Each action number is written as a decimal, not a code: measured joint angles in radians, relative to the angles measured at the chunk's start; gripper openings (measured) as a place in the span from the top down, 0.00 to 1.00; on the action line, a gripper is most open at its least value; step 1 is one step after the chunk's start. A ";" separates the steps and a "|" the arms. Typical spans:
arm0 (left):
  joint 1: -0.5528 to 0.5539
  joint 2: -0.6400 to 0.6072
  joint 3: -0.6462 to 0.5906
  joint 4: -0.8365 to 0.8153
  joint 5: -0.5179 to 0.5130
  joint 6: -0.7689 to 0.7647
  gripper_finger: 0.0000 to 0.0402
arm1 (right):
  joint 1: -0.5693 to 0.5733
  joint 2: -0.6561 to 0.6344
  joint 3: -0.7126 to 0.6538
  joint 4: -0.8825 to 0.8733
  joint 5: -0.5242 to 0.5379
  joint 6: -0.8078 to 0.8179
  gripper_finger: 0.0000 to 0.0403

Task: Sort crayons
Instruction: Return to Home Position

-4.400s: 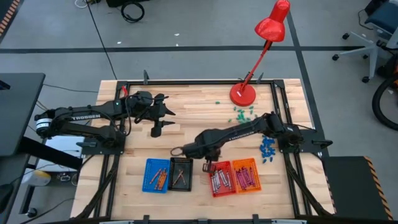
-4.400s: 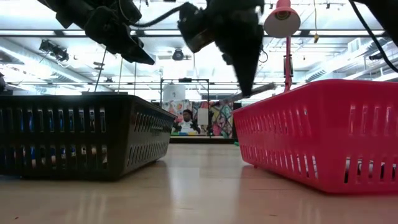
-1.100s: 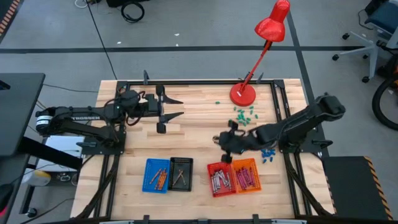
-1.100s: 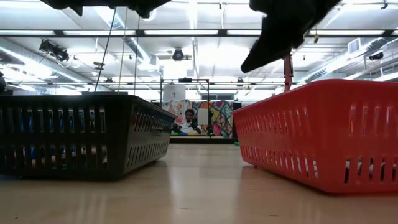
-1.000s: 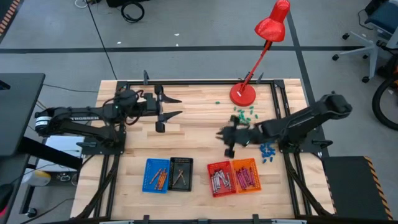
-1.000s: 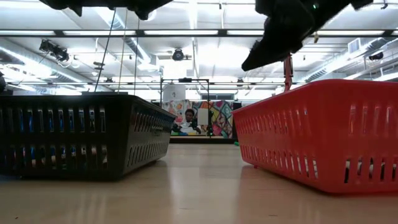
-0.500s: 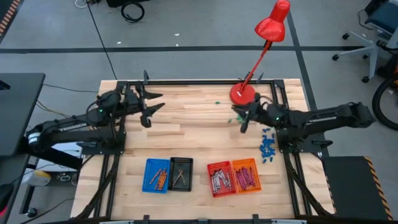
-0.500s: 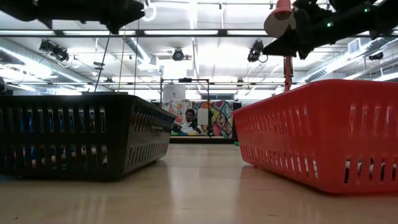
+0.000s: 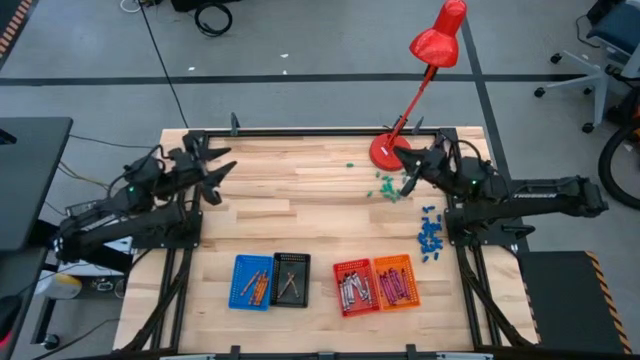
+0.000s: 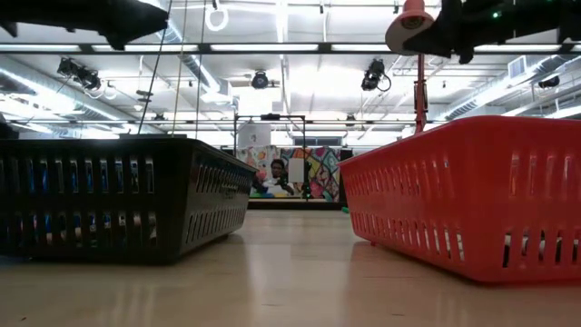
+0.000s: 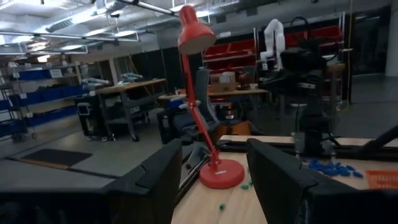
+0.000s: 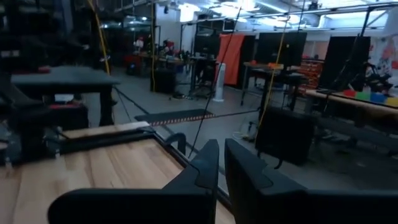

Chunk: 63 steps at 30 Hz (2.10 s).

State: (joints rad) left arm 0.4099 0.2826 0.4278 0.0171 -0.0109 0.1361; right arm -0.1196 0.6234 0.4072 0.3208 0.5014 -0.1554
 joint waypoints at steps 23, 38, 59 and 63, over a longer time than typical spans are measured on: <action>0.000 -0.280 -0.235 -0.011 -0.097 -0.147 0.52 | 0.035 -0.254 -0.247 0.178 -0.014 0.182 0.92; -0.001 -0.279 -0.383 0.058 -0.125 -0.124 0.52 | 0.055 -0.398 -0.401 0.121 -0.023 0.333 0.92; 0.001 -0.269 -0.419 0.115 -0.154 -0.017 0.52 | 0.047 -0.392 -0.401 0.231 0.004 0.258 0.92; 0.001 -0.269 -0.420 0.114 -0.154 -0.017 0.52 | 0.047 -0.392 -0.401 0.231 0.003 0.258 0.92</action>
State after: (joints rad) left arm 0.4110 0.0132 0.0082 0.1310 -0.1650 0.1192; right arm -0.0723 0.2314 0.0063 0.5522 0.5049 0.1023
